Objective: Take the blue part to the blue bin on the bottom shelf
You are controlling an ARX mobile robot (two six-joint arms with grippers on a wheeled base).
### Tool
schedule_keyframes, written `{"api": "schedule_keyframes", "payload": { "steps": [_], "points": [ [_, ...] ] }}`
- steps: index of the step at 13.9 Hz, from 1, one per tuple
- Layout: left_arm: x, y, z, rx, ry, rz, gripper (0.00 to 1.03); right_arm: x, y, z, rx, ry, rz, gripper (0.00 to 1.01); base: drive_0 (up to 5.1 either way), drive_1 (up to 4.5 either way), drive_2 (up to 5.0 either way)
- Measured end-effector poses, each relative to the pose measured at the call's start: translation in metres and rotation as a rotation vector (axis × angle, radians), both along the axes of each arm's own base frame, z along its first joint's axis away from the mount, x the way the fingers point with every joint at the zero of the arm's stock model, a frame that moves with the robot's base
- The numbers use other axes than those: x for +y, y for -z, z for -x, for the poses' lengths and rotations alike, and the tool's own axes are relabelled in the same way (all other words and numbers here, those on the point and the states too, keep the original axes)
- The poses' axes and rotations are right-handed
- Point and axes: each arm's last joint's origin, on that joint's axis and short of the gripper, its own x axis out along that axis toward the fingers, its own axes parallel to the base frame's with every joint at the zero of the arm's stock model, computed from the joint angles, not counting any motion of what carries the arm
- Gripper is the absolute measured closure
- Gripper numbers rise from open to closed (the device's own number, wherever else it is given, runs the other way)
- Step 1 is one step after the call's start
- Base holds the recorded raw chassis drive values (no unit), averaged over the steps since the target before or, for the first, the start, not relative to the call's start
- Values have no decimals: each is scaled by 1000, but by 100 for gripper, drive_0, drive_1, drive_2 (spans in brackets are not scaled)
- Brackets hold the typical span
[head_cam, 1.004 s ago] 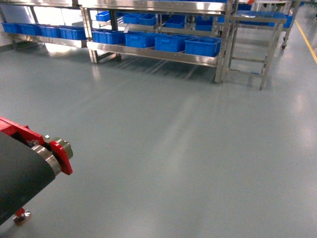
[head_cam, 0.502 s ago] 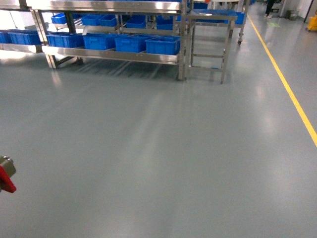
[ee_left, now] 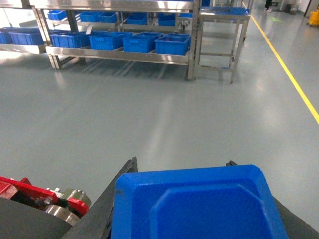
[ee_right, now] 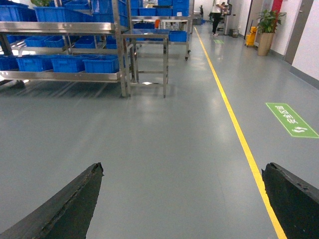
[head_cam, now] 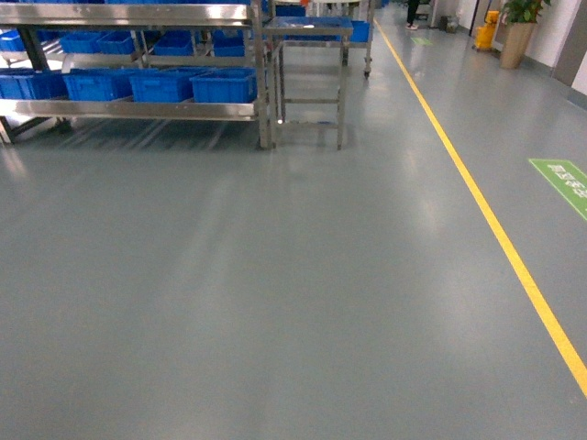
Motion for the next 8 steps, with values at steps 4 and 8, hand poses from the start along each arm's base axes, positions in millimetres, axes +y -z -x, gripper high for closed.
{"api": "schedule_keyframes", "payload": {
  "steps": [4, 8],
  "points": [
    [0, 0, 0, -3, -3, 0, 60, 0, 0, 0, -1, -2, 0, 3, -157, -157, -157],
    [0, 0, 0, -2, -3, 0, 60, 0, 0, 0, -1, -2, 0, 3, -157, -157, -157]
  ]
}}
